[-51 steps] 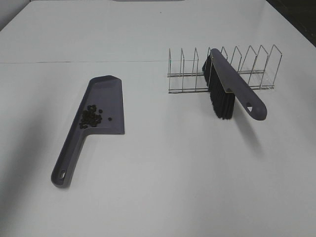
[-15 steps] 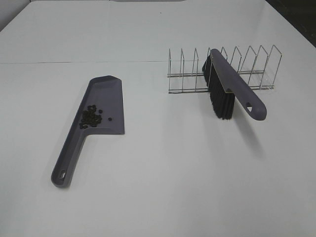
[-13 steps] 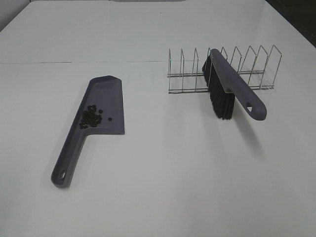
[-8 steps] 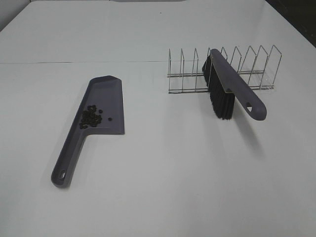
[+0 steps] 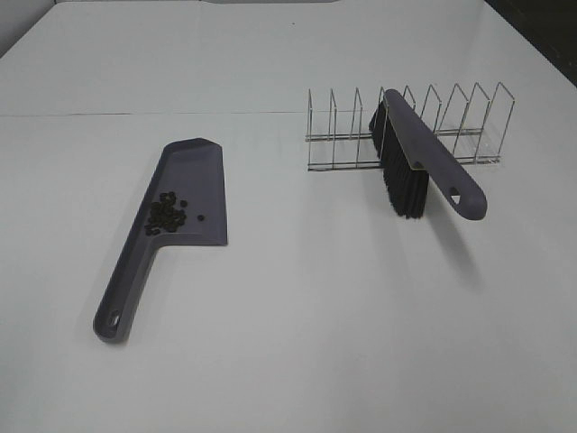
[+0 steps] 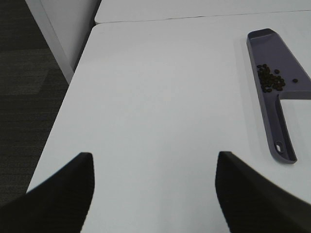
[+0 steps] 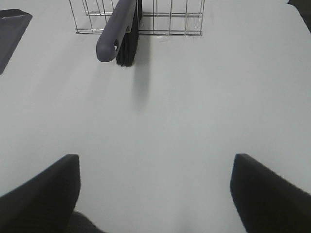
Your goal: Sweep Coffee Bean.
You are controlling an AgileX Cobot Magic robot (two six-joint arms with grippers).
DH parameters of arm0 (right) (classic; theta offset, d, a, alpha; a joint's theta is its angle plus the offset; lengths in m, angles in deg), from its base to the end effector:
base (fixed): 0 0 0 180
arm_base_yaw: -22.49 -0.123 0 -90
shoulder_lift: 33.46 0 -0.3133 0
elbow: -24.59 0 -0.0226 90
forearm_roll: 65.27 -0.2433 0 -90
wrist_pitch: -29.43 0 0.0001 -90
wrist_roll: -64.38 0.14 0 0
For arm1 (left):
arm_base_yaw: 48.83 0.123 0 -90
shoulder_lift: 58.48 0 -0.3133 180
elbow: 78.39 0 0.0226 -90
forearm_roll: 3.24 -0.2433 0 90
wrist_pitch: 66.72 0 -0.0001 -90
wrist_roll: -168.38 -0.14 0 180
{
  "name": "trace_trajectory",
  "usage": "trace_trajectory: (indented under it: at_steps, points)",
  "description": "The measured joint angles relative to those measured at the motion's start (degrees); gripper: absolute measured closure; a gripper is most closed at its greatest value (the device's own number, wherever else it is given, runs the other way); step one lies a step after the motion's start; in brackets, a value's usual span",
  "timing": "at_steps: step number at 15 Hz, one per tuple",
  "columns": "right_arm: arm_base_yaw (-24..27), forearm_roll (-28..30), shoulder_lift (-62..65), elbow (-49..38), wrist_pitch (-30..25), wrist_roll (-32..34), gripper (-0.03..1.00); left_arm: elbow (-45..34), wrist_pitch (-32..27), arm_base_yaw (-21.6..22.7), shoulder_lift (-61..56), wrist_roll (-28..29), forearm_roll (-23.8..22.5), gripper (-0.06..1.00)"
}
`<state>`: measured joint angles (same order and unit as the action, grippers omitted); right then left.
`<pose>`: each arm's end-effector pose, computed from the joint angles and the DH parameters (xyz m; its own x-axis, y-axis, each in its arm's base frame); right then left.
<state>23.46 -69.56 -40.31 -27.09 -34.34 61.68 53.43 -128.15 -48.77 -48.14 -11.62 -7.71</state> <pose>0.0029 0.0093 0.2321 -0.5327 -0.0049 -0.8463 -0.0473 0.9986 0.0240 0.0085 0.0096 0.2559 -0.5000 0.0367 -0.8652 -0.0417 0.9969 0.0665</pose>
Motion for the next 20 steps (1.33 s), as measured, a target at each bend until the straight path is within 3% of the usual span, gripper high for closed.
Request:
trace_trajectory:
  at_steps: [20]
  points:
    - [0.0, -0.11, 0.0, 0.0, 0.0, 0.0, 0.25, 0.0, 0.0, 0.0, 0.0, 0.0, 0.23, 0.3]
